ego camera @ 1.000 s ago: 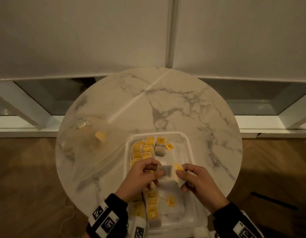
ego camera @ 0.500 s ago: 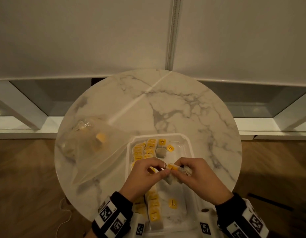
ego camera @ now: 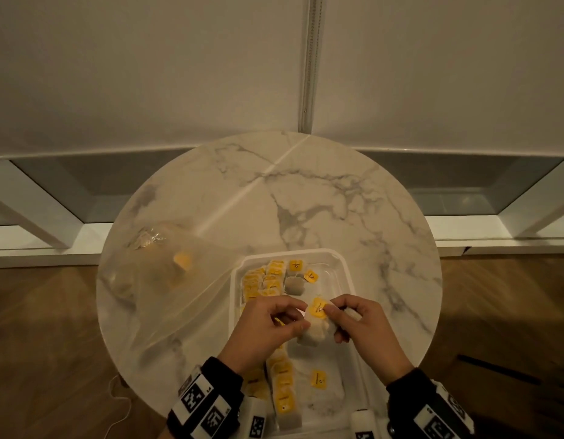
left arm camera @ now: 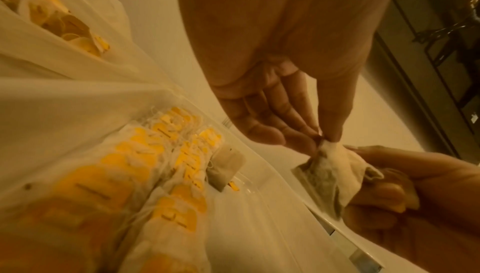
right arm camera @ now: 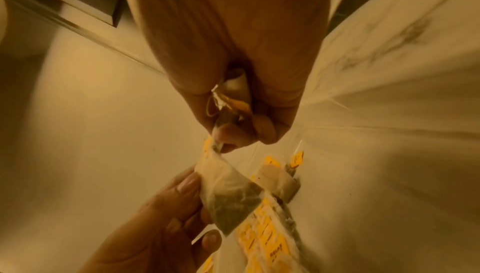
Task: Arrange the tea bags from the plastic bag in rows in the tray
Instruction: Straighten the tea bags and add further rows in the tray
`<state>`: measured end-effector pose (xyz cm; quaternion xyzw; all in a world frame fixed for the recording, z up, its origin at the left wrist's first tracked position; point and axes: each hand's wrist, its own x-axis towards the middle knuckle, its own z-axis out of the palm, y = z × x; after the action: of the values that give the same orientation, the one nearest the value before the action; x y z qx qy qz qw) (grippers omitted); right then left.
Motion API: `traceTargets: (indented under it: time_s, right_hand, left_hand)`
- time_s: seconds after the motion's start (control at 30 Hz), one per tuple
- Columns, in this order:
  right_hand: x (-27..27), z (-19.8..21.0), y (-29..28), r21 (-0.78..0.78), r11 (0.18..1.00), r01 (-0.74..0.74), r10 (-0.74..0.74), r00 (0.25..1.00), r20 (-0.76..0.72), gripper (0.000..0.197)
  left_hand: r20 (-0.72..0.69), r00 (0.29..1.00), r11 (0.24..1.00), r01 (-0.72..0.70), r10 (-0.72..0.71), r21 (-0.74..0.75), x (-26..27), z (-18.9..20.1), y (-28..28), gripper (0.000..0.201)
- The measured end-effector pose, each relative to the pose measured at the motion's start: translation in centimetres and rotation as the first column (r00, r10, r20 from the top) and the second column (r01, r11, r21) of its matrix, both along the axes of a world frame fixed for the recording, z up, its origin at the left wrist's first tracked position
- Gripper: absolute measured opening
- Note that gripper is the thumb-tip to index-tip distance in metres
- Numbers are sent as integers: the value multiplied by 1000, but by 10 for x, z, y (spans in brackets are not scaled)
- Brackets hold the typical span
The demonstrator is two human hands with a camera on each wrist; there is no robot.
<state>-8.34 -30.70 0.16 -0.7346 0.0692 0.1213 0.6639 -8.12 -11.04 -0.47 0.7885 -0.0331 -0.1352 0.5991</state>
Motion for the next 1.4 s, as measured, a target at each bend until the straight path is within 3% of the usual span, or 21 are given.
traceTargets:
  time_s: [0.23, 0.47, 0.6, 0.77, 0.87, 0.97, 1.17, 1.3, 1.4]
  right_hand:
    - [-1, -4, -1, 55, 998, 31, -29, 999, -29, 17]
    - [4, -14, -17, 121, 976, 182, -178, 983, -43, 21]
    - [5, -24, -26, 161, 951, 263, -256, 965, -60, 20]
    - [2, -28, -25, 150, 961, 234, -229, 972, -50, 20]
    - [0, -29, -24, 114, 973, 203, -201, 979, -25, 19]
    - [-2, -29, -23, 104, 977, 188, -187, 982, -15, 17]
    - [-1, -33, -24, 78, 980, 181, -181, 984, -3, 18]
    - [-1, -36, -25, 74, 982, 175, -176, 984, 9, 18]
    - [-2, -37, -25, 84, 982, 167, -170, 985, 25, 17]
  left_hand:
    - [16, 999, 996, 31, -32, 84, -3, 3, -8, 33]
    - [90, 987, 955, 105, -134, 277, 2, 6, 5, 15]
    - [108, 984, 945, 105, -144, 310, 14, 14, 15, 16]
    - [124, 986, 955, 70, -109, 287, 36, 21, 15, 29]
    - [171, 972, 940, 100, -163, 328, 50, 21, 9, 21]
    - [209, 946, 887, 134, -247, 441, 63, 22, 2, 15]
    - [84, 924, 784, 264, -372, 561, 76, 25, -4, 20]
    - [3, 904, 623, 293, -428, 725, 74, 29, -13, 7]
    - [-3, 881, 524, 284, -473, 803, 75, 27, -17, 11]
